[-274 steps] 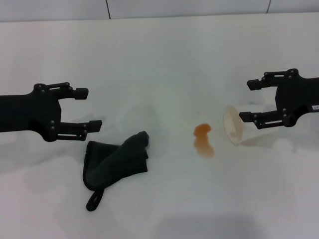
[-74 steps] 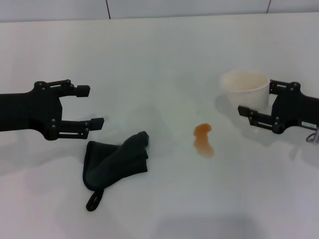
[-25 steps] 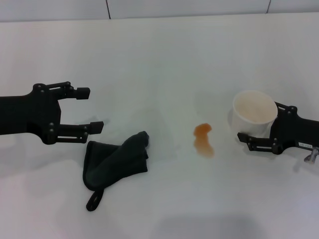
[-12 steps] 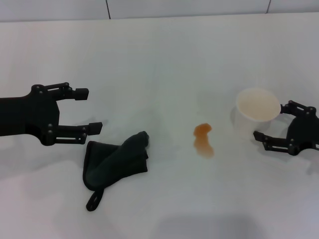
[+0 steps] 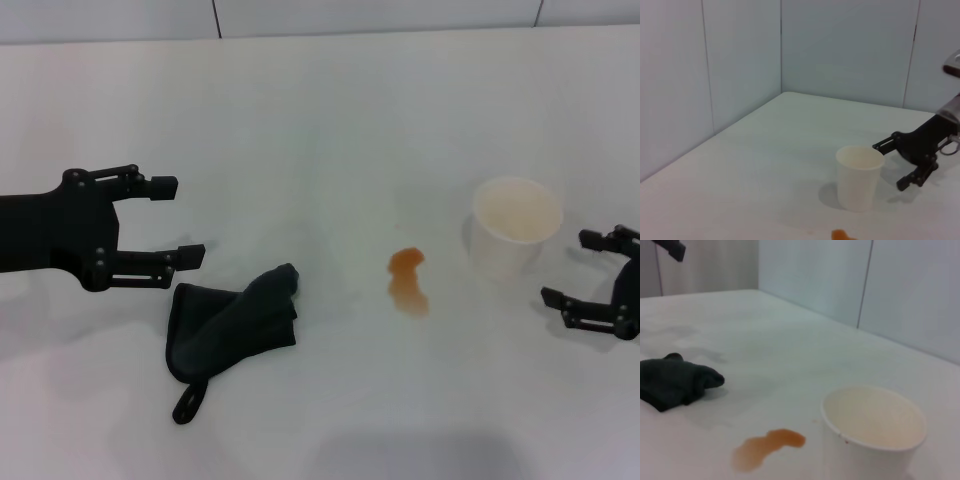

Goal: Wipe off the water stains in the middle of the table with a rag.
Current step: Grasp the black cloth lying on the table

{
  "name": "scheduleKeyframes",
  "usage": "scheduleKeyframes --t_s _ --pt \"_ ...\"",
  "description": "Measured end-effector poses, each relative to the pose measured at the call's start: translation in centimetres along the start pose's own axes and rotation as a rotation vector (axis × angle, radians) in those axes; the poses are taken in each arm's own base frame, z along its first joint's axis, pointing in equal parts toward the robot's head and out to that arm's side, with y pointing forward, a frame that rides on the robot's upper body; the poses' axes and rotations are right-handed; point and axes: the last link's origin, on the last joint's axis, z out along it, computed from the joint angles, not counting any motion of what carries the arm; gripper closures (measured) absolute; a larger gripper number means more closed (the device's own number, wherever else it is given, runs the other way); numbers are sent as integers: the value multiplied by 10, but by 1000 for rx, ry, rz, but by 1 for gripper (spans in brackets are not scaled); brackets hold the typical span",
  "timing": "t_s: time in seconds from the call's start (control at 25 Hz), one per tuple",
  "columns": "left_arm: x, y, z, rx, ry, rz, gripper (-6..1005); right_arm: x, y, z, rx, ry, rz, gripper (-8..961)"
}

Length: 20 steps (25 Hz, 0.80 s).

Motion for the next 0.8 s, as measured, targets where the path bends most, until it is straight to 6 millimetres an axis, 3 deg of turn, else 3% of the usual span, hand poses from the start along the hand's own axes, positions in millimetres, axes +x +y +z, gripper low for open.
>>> scheduleKeyframes --t_s 0.4,0.8 --pt "1 -1 0 3 1 11 137 -30 10 -25 -20 -70 -69 81" --pt "2 -2 1 3 2 15 137 -71 7 -12 -146 -87 -139 81"
